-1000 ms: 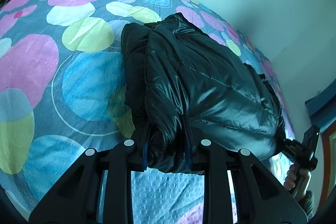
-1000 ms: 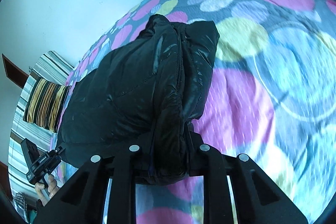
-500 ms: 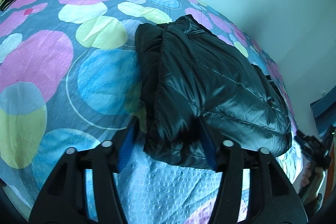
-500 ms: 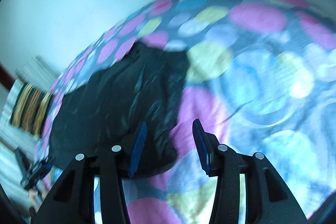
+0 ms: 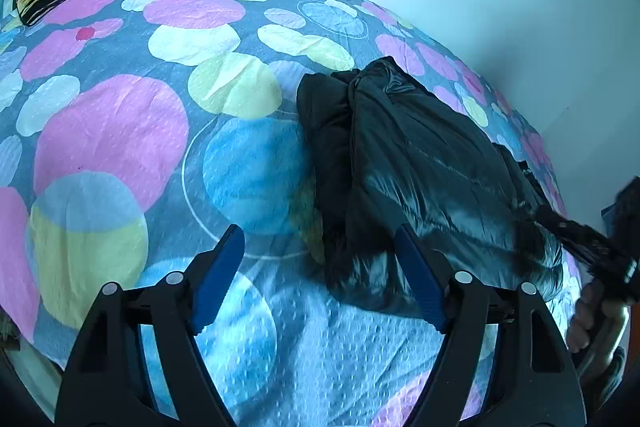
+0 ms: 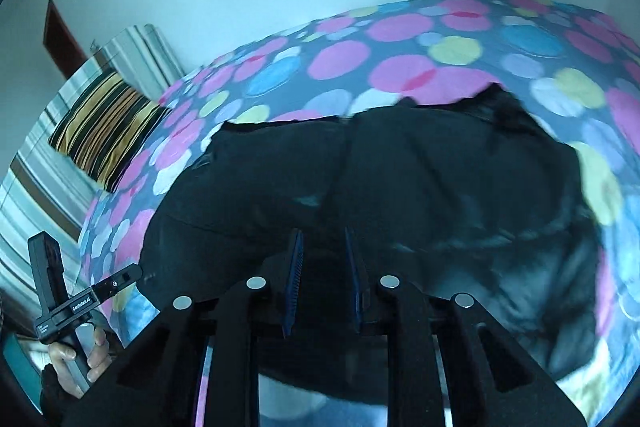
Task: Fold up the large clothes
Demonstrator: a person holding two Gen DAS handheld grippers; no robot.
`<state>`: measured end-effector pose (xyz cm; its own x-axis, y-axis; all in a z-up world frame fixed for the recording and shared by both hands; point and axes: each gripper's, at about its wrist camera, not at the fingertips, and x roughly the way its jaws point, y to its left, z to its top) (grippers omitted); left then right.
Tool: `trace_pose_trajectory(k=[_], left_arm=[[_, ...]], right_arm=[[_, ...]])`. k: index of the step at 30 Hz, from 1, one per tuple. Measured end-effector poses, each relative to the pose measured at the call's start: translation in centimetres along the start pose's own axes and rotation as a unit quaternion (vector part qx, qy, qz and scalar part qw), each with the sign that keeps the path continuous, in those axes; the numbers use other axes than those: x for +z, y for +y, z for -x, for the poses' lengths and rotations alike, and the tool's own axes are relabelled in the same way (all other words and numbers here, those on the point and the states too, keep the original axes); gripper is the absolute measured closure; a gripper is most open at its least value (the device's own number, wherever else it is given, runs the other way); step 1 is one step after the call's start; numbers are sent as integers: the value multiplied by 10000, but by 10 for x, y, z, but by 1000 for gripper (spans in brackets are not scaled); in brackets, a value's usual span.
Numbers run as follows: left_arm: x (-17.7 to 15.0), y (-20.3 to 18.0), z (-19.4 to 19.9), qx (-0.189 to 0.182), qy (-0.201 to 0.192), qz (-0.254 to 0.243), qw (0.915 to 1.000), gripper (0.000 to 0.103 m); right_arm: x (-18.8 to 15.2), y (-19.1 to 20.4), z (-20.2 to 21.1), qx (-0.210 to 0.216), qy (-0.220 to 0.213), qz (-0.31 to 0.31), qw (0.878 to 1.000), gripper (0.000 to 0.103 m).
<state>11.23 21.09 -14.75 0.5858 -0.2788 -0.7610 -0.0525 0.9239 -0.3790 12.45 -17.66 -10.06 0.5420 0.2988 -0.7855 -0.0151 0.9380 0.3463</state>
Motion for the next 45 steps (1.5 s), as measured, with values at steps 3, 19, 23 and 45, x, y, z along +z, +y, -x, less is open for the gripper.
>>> trace_pose_trajectory(k=[3,19,23,45], left_arm=[[7,2,-9,-102,122,30,9999,24],[52,-17,-66,-660,613,-242,9956,18],[60,-19,-82,-840,866,-222,9925,18],[80,-146,-13,-1000,217,-1278,9865,79]], right_arm=[[2,9,-26,0,254,60,9997,82],[-16,9,-70,-343,680,192,9969,85],[-17,11,-71,-380,648,249,9969,85],[-17,15,-68,-442,489,335,9973,85]])
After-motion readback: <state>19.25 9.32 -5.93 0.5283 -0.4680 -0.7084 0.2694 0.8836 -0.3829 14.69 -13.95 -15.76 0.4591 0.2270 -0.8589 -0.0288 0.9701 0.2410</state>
